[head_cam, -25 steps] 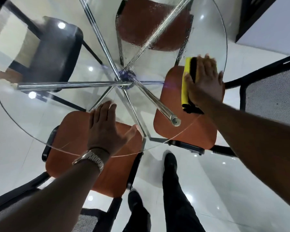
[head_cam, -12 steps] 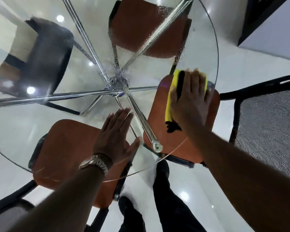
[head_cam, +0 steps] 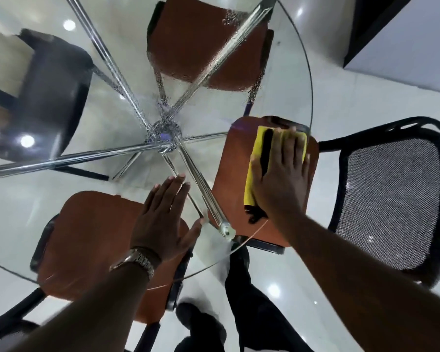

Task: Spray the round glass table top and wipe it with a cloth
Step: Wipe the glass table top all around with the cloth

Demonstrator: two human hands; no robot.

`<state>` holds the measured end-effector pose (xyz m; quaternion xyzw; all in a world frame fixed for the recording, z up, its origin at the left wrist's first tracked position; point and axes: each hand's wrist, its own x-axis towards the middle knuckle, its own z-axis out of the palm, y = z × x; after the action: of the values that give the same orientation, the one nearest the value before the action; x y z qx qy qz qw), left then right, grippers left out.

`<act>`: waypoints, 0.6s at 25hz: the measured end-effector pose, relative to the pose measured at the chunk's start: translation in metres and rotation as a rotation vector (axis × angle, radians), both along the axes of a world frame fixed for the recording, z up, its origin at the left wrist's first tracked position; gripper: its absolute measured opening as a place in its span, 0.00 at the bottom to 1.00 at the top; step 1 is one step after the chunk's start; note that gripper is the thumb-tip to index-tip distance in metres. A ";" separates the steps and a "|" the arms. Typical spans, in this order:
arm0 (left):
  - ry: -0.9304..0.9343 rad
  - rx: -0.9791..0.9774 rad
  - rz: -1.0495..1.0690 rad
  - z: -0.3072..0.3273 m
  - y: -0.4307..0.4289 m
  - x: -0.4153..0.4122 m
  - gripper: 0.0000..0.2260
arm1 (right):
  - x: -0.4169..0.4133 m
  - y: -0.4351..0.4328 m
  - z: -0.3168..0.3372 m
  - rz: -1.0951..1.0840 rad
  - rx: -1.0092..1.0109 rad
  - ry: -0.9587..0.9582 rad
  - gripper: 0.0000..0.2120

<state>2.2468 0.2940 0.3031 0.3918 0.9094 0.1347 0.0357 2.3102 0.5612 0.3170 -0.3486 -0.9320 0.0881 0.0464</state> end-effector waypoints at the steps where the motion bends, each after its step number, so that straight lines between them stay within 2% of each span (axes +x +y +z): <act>1: 0.008 0.002 -0.003 -0.001 0.000 0.000 0.35 | -0.007 0.015 -0.002 0.062 -0.005 -0.011 0.35; 3: 0.002 0.007 -0.004 -0.003 0.000 0.000 0.35 | -0.038 0.058 -0.002 0.024 0.011 -0.004 0.35; 5: 0.006 0.008 0.007 -0.003 0.000 0.000 0.36 | -0.055 0.084 -0.002 -0.102 -0.057 0.063 0.38; 9: 0.001 0.010 0.007 0.000 0.001 0.000 0.36 | -0.011 0.013 -0.008 -0.377 -0.258 0.149 0.39; 12: 0.006 0.013 -0.004 -0.002 0.001 -0.001 0.35 | -0.012 0.033 -0.009 -0.389 -0.276 0.204 0.39; 15: 0.037 0.023 -0.008 -0.004 -0.001 0.000 0.34 | -0.020 0.061 -0.003 -0.521 -0.392 0.253 0.37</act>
<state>2.2473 0.2929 0.2988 0.3982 0.9068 0.1377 0.0151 2.2906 0.6220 0.3138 -0.5634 -0.7638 0.2932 0.1148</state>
